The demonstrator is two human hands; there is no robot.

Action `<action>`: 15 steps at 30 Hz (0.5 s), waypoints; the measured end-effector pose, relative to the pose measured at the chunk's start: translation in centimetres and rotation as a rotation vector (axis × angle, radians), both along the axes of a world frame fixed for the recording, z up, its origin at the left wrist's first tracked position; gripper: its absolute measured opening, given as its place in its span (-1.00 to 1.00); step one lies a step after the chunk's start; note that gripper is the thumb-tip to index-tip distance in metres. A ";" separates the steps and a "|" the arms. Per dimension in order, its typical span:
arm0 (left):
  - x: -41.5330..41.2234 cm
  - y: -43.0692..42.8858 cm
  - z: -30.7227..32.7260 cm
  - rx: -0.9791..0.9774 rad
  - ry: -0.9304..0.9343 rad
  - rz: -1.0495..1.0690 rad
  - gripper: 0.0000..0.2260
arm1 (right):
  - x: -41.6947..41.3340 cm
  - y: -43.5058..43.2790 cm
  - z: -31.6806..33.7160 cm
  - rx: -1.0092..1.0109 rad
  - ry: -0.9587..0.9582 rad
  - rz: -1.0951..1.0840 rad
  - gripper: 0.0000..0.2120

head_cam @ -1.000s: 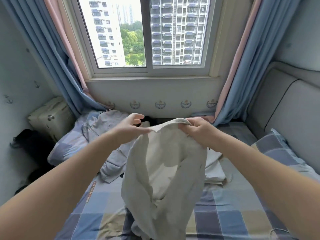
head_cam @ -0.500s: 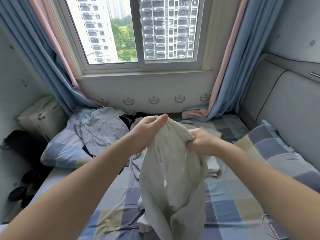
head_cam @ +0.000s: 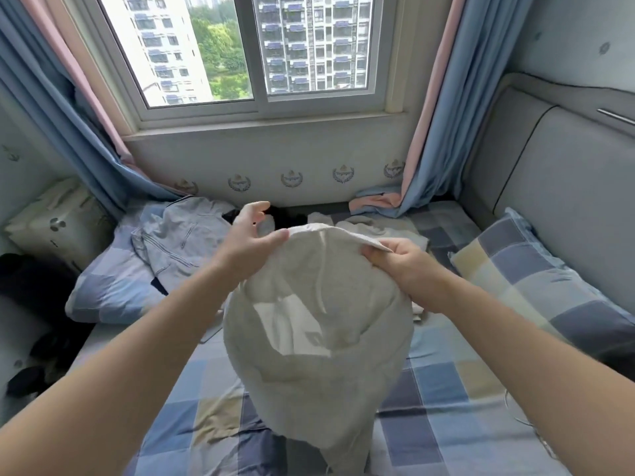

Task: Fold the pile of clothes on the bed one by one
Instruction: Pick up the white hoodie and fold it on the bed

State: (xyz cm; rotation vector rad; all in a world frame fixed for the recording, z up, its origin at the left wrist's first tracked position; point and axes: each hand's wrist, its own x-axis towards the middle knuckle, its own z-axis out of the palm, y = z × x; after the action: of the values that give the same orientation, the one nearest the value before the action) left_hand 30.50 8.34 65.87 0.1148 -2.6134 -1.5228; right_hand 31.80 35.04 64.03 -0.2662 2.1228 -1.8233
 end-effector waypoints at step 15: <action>3.6 7.4 -2.9 0.398 -0.136 -0.290 -0.74 | 0.2 2.1 -2.5 0.183 -0.051 0.205 -0.90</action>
State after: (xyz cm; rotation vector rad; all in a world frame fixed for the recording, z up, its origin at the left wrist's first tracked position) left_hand 34.06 15.72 63.00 -0.1382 -2.4694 -2.1934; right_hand 32.04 37.17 61.50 -0.3732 2.1234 -1.4963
